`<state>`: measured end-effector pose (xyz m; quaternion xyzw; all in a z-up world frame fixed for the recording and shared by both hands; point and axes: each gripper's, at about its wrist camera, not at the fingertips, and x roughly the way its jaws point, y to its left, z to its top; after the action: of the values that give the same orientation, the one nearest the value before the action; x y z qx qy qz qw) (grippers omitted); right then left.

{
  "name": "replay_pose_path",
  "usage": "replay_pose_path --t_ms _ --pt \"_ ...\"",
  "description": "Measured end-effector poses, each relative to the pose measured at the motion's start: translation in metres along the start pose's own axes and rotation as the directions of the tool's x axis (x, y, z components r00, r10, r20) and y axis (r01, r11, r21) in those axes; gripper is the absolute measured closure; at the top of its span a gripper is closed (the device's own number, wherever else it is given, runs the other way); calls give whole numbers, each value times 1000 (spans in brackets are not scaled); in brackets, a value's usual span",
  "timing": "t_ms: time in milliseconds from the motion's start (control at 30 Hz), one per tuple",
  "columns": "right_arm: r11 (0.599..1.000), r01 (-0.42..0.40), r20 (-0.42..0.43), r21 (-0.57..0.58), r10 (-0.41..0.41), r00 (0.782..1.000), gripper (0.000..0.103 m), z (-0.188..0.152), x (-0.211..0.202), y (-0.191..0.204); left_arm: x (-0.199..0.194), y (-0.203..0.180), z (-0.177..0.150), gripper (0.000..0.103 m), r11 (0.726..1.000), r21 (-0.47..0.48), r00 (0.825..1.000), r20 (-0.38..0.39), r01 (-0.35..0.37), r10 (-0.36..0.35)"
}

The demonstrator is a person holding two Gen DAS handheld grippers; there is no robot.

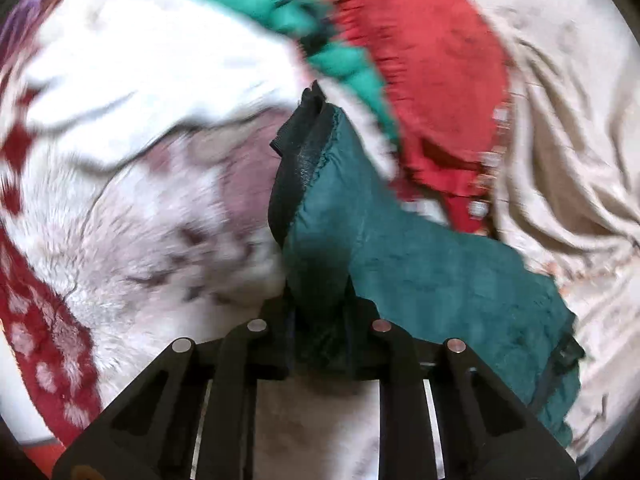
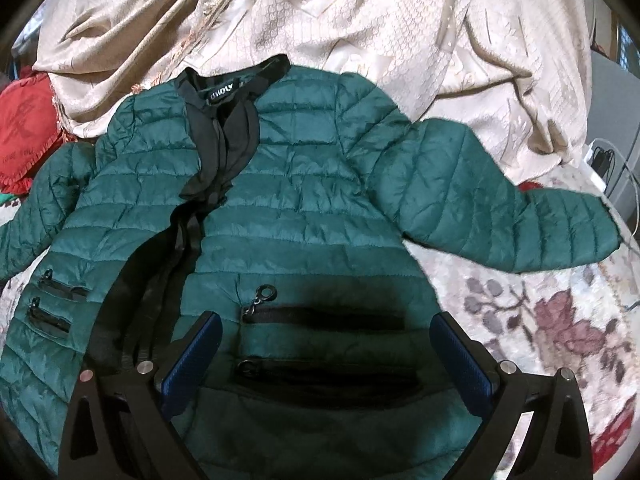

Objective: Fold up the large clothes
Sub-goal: 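Lift the held sleeve and fold it across the jacket toward the right tool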

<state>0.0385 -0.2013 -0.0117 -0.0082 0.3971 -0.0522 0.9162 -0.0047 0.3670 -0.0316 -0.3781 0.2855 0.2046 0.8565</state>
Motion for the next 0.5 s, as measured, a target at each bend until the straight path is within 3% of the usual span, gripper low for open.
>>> replay_pose_path --t_ms 133,233,400,500 --pt "999 38 23 -35 -38 999 0 2 -15 -7 -32 -69 -7 87 977 149 988 -3 155 -156" --pt "999 34 20 -5 -34 999 0 -2 -15 -22 -50 -136 -23 87 923 237 953 -64 304 -297" --pt "986 25 -39 166 -19 999 0 -19 12 -56 -45 -241 -62 87 834 369 912 -174 411 -372" --pt "983 13 -42 185 -5 999 0 -19 15 -59 -30 -291 -90 87 795 378 879 -256 475 -403"
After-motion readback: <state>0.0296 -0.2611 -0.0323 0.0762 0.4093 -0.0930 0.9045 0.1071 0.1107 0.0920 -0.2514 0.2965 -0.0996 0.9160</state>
